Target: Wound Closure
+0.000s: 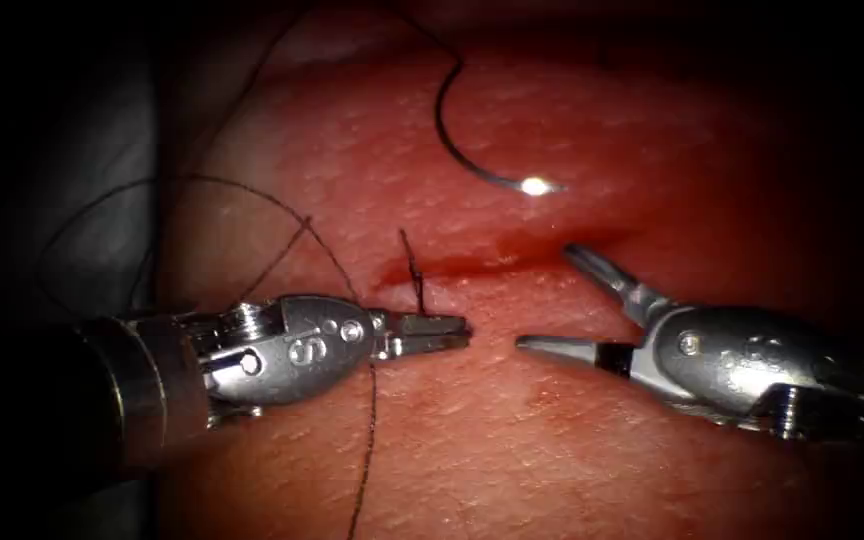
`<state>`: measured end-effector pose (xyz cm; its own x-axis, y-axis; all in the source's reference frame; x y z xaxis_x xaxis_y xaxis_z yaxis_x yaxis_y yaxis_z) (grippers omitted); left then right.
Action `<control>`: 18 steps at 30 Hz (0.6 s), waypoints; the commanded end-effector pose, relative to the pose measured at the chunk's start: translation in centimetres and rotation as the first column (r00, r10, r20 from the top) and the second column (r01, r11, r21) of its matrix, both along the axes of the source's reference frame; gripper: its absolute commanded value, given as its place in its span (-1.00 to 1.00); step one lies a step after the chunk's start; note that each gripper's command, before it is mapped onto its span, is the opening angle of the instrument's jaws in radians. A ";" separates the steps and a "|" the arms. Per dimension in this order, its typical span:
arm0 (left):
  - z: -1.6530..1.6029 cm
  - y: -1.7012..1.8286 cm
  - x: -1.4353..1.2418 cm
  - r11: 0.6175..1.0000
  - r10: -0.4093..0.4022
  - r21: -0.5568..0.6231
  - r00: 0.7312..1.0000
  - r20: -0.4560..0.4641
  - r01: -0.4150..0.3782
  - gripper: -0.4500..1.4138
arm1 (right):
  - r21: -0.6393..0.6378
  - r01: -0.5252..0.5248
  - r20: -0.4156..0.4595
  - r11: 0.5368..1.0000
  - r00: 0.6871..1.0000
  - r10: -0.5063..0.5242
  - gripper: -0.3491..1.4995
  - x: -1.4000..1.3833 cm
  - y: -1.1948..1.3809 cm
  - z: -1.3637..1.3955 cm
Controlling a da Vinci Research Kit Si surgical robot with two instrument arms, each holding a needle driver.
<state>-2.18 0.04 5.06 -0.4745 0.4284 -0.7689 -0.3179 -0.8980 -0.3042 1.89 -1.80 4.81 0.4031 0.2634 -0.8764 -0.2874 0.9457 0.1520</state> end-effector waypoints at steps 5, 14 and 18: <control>0.08 0.02 0.09 1.000 0.009 0.000 1.000 -0.003 -0.009 -1.00 | -0.169 0.126 -0.009 0.978 0.992 -0.129 0.36 0.23 0.03 0.35; 0.02 0.07 0.24 1.000 0.012 -0.007 1.000 0.015 -0.012 -1.00 | -0.270 0.182 -0.062 0.945 0.977 -0.206 0.31 0.62 0.02 0.43; 0.02 0.06 0.23 0.999 0.034 0.003 0.998 0.047 -0.034 -1.00 | -0.316 0.210 -0.048 0.925 0.971 -0.236 0.31 0.77 0.00 0.48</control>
